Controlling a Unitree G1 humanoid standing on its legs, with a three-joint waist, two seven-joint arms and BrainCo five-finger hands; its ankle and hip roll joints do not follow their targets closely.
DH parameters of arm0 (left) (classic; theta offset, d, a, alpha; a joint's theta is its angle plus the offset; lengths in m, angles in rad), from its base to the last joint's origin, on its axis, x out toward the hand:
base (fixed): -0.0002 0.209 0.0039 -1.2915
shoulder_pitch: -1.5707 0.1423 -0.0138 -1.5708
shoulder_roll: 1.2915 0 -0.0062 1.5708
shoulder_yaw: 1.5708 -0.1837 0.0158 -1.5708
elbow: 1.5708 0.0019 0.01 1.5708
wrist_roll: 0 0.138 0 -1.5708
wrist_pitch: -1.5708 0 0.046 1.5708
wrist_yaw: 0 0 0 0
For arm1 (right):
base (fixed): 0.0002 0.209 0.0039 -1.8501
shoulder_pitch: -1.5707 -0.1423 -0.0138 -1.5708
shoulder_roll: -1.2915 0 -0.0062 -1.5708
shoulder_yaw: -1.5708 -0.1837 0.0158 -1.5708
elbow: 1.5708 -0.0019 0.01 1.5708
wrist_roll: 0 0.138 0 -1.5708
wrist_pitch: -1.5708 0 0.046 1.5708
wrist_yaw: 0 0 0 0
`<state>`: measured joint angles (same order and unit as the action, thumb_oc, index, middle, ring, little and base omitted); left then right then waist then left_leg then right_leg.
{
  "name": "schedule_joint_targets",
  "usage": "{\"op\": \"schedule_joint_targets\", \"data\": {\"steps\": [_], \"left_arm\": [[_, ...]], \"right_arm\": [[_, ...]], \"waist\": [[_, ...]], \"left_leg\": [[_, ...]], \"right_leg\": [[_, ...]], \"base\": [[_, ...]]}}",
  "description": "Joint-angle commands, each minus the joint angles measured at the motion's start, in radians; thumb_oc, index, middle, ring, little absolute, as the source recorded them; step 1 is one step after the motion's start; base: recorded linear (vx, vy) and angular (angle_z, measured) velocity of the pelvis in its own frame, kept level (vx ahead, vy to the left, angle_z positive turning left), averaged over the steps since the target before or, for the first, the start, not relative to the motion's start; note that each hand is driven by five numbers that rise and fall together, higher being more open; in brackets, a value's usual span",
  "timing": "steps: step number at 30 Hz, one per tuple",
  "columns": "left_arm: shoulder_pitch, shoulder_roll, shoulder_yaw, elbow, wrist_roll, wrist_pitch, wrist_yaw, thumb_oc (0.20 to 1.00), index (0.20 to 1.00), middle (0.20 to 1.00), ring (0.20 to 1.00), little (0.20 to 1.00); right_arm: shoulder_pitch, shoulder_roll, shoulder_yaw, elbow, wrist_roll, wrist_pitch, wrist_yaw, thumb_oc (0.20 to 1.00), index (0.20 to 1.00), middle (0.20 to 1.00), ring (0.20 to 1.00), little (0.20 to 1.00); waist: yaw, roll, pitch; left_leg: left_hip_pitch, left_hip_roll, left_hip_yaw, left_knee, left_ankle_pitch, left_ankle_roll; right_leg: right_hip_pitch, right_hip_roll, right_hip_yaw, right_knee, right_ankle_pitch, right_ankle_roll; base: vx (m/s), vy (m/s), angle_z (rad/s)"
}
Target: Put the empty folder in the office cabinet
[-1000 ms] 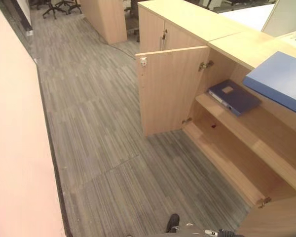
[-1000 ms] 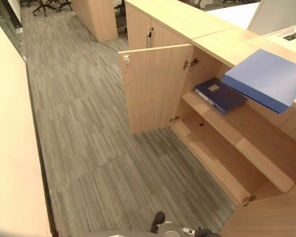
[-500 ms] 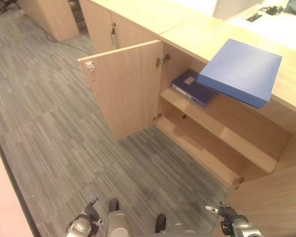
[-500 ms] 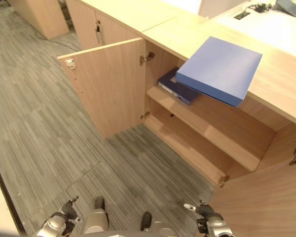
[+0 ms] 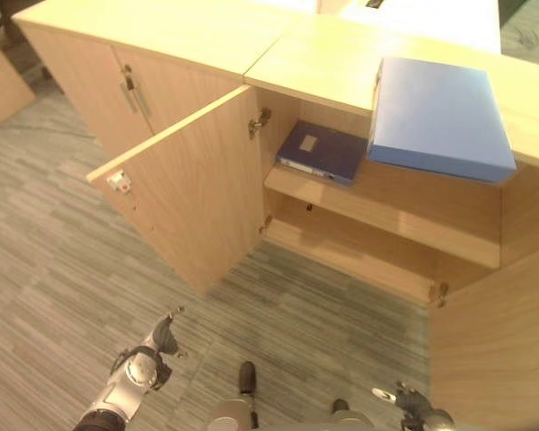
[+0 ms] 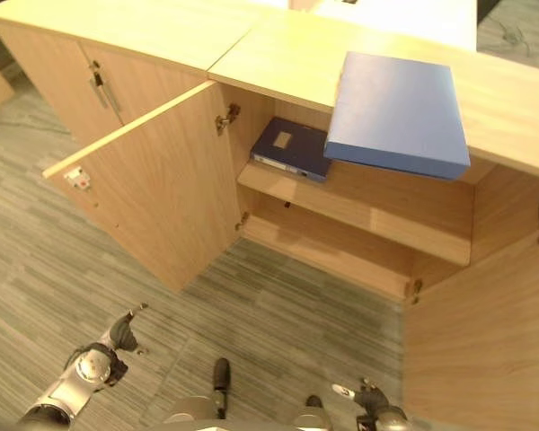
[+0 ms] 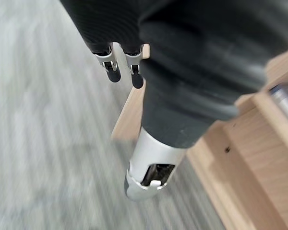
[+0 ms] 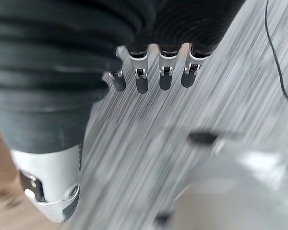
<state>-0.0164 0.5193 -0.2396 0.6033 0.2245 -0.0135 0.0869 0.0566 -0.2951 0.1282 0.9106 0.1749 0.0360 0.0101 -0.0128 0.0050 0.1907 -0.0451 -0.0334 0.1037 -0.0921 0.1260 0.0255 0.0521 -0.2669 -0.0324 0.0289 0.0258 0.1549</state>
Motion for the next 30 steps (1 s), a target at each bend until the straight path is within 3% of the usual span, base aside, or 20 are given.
{"op": "schedule_joint_targets", "data": {"steps": [1, 4, 5, 6, 7, 10, 11, 12, 13, 14, 17, 19, 20, 21, 23, 25, 26, 27, 30], "left_arm": [[0.062, 0.000, 0.010, -0.018, 0.005, -0.026, -0.003, 1.000, 1.000, 1.000, 1.000, 1.000], [0.099, 0.005, 0.033, -0.065, -0.014, -0.025, -0.037, 1.000, 1.000, 1.000, 1.000, 1.000], [0.100, 0.005, 0.034, -0.066, -0.014, -0.024, -0.038, 1.000, 1.000, 1.000, 1.000, 1.000], [0.114, -0.007, 0.039, -0.077, -0.023, -0.022, -0.046, 1.000, 1.000, 1.000, 1.000, 1.000], [0.116, -0.010, 0.036, -0.072, -0.027, -0.020, -0.046, 1.000, 1.000, 1.000, 1.000, 1.000], [0.109, -0.023, 0.029, -0.061, -0.036, -0.015, -0.044, 1.000, 1.000, 1.000, 1.000, 1.000], [0.102, -0.033, 0.021, -0.059, -0.041, -0.015, -0.043, 1.000, 1.000, 1.000, 1.000, 1.000], [0.081, -0.049, -0.009, -0.056, -0.046, -0.018, -0.048, 1.000, 1.000, 1.000, 1.000, 1.000], [0.079, -0.050, -0.009, -0.054, -0.046, -0.019, -0.047, 1.000, 1.000, 1.000, 1.000, 1.000], [0.056, -0.061, -0.036, -0.049, -0.050, -0.020, -0.052, 1.000, 1.000, 1.000, 1.000, 1.000], [0.043, -0.068, -0.049, -0.052, -0.049, -0.027, -0.058, 1.000, 1.000, 1.000, 1.000, 1.000], [0.034, -0.068, -0.065, -0.059, -0.047, -0.035, -0.063, 1.000, 1.000, 1.000, 1.000, 1.000], [0.031, -0.071, -0.074, -0.056, -0.044, -0.038, -0.067, 1.000, 1.000, 1.000, 1.000, 1.000], [0.025, -0.079, -0.082, -0.049, -0.053, -0.033, -0.070, 1.000, 1.000, 1.000, 1.000, 1.000], [0.024, -0.081, -0.086, -0.043, -0.077, -0.029, -0.081, 1.000, 1.000, 1.000, 1.000, 1.000], [0.025, -0.083, -0.087, -0.048, -0.093, -0.017, -0.091, 1.000, 1.000, 1.000, 1.000, 1.000], [0.025, -0.083, -0.087, -0.049, -0.093, -0.017, -0.091, 1.000, 1.000, 1.000, 1.000, 1.000], [0.028, -0.090, -0.085, -0.048, -0.105, -0.009, -0.082, 1.000, 1.000, 1.000, 1.000, 1.000], [0.031, -0.101, -0.077, -0.040, -0.123, -0.006, -0.071, 1.000, 1.000, 1.000, 1.000, 1.000]], "right_arm": [[-0.028, -0.054, 0.010, -0.015, 0.003, -0.006, -0.007, 1.000, 1.000, 1.000, 1.000, 1.000], [-0.028, -0.029, 0.016, -0.020, -0.002, -0.006, -0.002, 1.000, 1.000, 1.000, 1.000, 1.000], [-0.028, -0.029, 0.016, -0.020, -0.002, -0.007, -0.002, 1.000, 1.000, 1.000, 1.000, 1.000], [-0.038, -0.017, 0.028, 0.011, -0.006, -0.008, -0.002, 1.000, 1.000, 1.000, 1.000, 1.000], [-0.048, -0.010, 0.034, 0.032, -0.002, -0.009, -0.005, 1.000, 1.000, 1.000, 1.000, 1.000], [-0.069, 0.005, 0.044, 0.074, 0.009, -0.009, -0.009, 1.000, 1.000, 1.000, 1.000, 1.000], [-0.086, 0.010, 0.055, 0.101, 0.007, -0.009, -0.013, 1.000, 1.000, 1.000, 1.000, 1.000], [-0.124, 0.012, 0.079, 0.141, 0.007, -0.010, -0.016, 1.000, 1.000, 1.000, 1.000, 1.000], [-0.127, 0.012, 0.079, 0.143, 0.008, -0.011, -0.016, 1.000, 1.000, 1.000, 1.000, 1.000], [-0.158, 0.011, 0.094, 0.177, 0.018, -0.014, -0.022, 1.000, 1.000, 1.000, 1.000, 1.000], [-0.171, 0.015, 0.099, 0.217, 0.024, -0.014, -0.023, 1.000, 1.000, 1.000, 1.000, 1.000], [-0.167, 0.017, 0.100, 0.250, 0.016, -0.015, -0.026, 1.000, 1.000, 1.000, 1.000, 1.000], [-0.165, 0.015, 0.101, 0.267, 0.009, -0.015, -0.028, 1.000, 1.000, 1.000, 1.000, 1.000], [-0.162, 0.008, 0.102, 0.292, -0.002, -0.010, -0.027, 1.000, 1.000, 1.000, 1.000, 1.000], [-0.155, -0.002, 0.100, 0.322, -0.008, -0.006, -0.028, 1.000, 1.000, 1.000, 1.000, 1.000], [-0.156, -0.011, 0.104, 0.333, -0.009, 0.000, -0.032, 1.000, 1.000, 1.000, 1.000, 1.000], [-0.157, -0.010, 0.104, 0.333, -0.009, 0.000, -0.032, 1.000, 1.000, 1.000, 1.000, 1.000], [-0.167, -0.021, 0.113, 0.325, -0.008, 0.004, -0.043, 1.000, 1.000, 1.000, 1.000, 1.000], [-0.170, -0.032, 0.118, 0.317, -0.008, 0.008, -0.044, 1.000, 1.000, 1.000, 1.000, 1.000]], "waist": [[0.027, 0.008, -0.043], [0.031, 0.030, -0.030], [0.031, 0.030, -0.028], [0.041, 0.032, -0.021], [0.045, 0.032, -0.019], [0.045, 0.028, -0.010], [0.045, 0.027, -0.005], [0.034, 0.027, 0.007], [0.036, 0.029, 0.008], [0.016, 0.020, 0.035], [0.004, 0.016, 0.048], [0.000, 0.006, 0.039], [-0.001, 0.004, 0.028], [-0.005, 0.005, 0.011], [-0.017, 0.000, 0.001], [-0.010, -0.012, 0.012], [-0.012, -0.010, 0.012], [0.006, -0.021, 0.033], [0.023, -0.037, 0.043]], "left_leg": [[-0.014, 0.033, -0.063, 0.017, -0.109, -0.031], [0.043, 0.019, 0.030, 0.011, -0.148, -0.017], [0.046, 0.018, 0.031, 0.011, -0.148, -0.016], [0.068, 0.008, 0.063, 0.007, -0.162, -0.001], [0.089, 0.009, 0.070, 0.005, -0.189, -0.003], [0.107, 0.006, 0.097, 0.005, -0.203, -0.001], [0.112, 0.010, 0.109, 0.005, -0.209, -0.002], [0.123, 0.014, 0.114, 0.005, -0.217, -0.003], [0.123, 0.016, 0.116, 0.005, -0.218, -0.004], [0.132, 0.007, 0.118, 0.005, -0.205, 0.000], [0.148, 0.006, 0.100, 0.005, -0.214, -0.007], [0.155, 0.000, 0.073, 0.005, -0.222, -0.014], [0.159, 0.008, 0.063, 0.005, -0.227, -0.022], [0.169, 0.046, 0.053, 0.006, -0.227, -0.042], [0.147, 0.132, 0.043, 0.152, -0.262, -0.082], [0.077, 0.179, 0.042, 0.352, -0.233, -0.093], [0.071, 0.181, 0.039, 0.362, -0.238, -0.094], [-0.022, 0.190, 0.002, 0.593, -0.177, -0.081], [-0.096, 0.170, -0.016, 0.649, -0.172, -0.062]], "right_leg": [[-0.119, -0.038, -0.014, 0.062, 0.006, 0.030], [-0.122, -0.102, -0.198, 0.121, 0.037, 0.018], [-0.120, -0.102, -0.197, 0.121, 0.037, 0.019], [-0.128, -0.134, -0.269, 0.163, 0.067, 0.016], [-0.128, -0.141, -0.286, 0.190, 0.053, 0.029], [-0.146, -0.141, -0.308, 0.209, 0.066, 0.039], [-0.161, -0.128, -0.318, 0.191, 0.066, 0.041], [-0.211, -0.071, -0.306, 0.144, 0.078, 0.042], [-0.210, -0.068, -0.305, 0.141, 0.079, 0.041], [-0.281, -0.002, -0.277, 0.082, 0.122, 0.029], [-0.315, 0.044, -0.242, 0.039, 0.138, 0.034], [-0.269, 0.062, -0.232, -0.022, 0.144, 0.025], [-0.253, 0.071, -0.237, -0.030, 0.139, 0.020], [-0.238, 0.084, -0.249, -0.016, 0.125, 0.008], [-0.200, 0.106, -0.269, 0.025, 0.052, -0.033], [-0.153, 0.124, -0.280, 0.033, 0.011, -0.076], [-0.154, 0.126, -0.282, 0.033, 0.011, -0.077], [-0.113, 0.154, -0.281, 0.028, -0.014, -0.118], [-0.094, 0.161, -0.277, 0.022, -0.034, -0.127]], "base": [[0.03, 0.175, -0.93], [0.06, 0.241, -1.05], [0.06, 0.177, -0.70], [0.11, 0.130, -1.39], [0.12, 0.130, -1.34], [0.06, 0.031, -0.49], [0.11, -0.056, -0.12], [0.09, -0.062, -0.17], [0.09, -0.123, -0.27], [0.02, -0.074, -0.25], [0.17, -0.139, -0.38], [0.24, -0.188, 0.13], [0.22, -0.256, 0.45], [0.38, -0.466, 0.87], [0.32, -0.461, 0.74], [0.13, -0.244, 0.35], [0.10, -0.266, 0.35], [0.06, -0.174, 0.29], [0.13, -0.159, 0.09]]}}
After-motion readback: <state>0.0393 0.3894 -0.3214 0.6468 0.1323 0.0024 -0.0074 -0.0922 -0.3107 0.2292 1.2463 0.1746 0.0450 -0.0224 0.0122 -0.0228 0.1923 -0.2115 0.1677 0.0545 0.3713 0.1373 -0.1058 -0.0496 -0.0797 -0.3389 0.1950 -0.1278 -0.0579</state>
